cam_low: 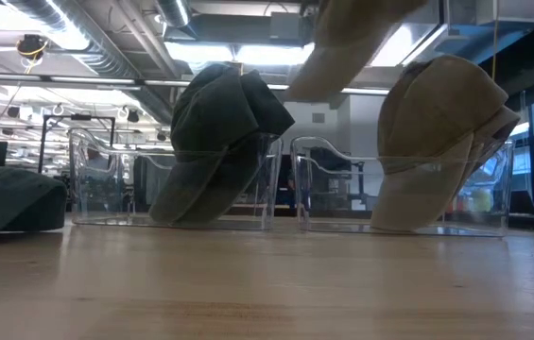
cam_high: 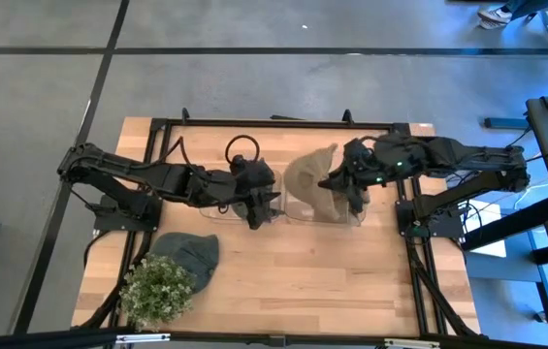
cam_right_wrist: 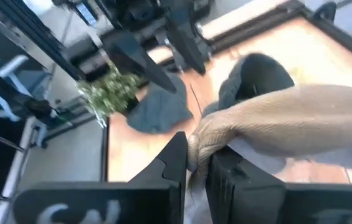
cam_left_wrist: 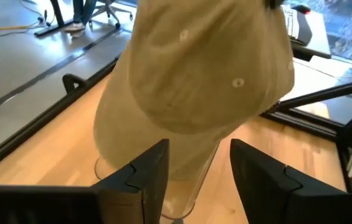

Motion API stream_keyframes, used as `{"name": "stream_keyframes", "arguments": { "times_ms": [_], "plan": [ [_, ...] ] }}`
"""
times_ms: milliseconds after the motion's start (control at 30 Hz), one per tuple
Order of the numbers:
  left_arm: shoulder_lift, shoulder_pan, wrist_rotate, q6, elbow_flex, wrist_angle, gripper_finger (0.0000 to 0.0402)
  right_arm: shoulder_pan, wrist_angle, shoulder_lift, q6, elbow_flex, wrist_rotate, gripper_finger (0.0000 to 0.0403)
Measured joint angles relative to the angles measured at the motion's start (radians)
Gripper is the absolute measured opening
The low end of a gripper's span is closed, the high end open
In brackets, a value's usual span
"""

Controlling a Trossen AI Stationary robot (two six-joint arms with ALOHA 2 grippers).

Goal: Pick & Place hat
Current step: Put the brown cap into the right transparent bin

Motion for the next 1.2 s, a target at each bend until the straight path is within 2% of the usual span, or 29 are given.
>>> {"name": "stream_keyframes", "arguments": {
  "times_ms": [100,367,933,1100,1200],
  "plan": [
    [0.000,0.000,0.000,-0.022,0.000,-0.012,0.0163,0.000,-0.046,0.032,0.004,0.000,0.007,0.0038],
    [0.000,-0.001,0.000,-0.072,0.000,-0.093,0.0164,0.000,-0.203,0.134,0.058,0.000,0.134,0.0039],
    [0.000,-0.001,0.000,-0.099,0.000,-0.133,0.0161,-0.015,-0.327,0.258,0.023,0.000,0.133,0.0041],
    [0.000,-0.004,0.000,-0.102,0.000,-0.137,0.0164,-0.039,-0.408,0.277,0.030,0.000,0.206,0.0041],
    [0.000,-0.012,0.001,-0.102,0.000,-0.147,0.0162,-0.042,-0.412,0.278,0.011,0.000,0.212,0.0041]
  ]
}}
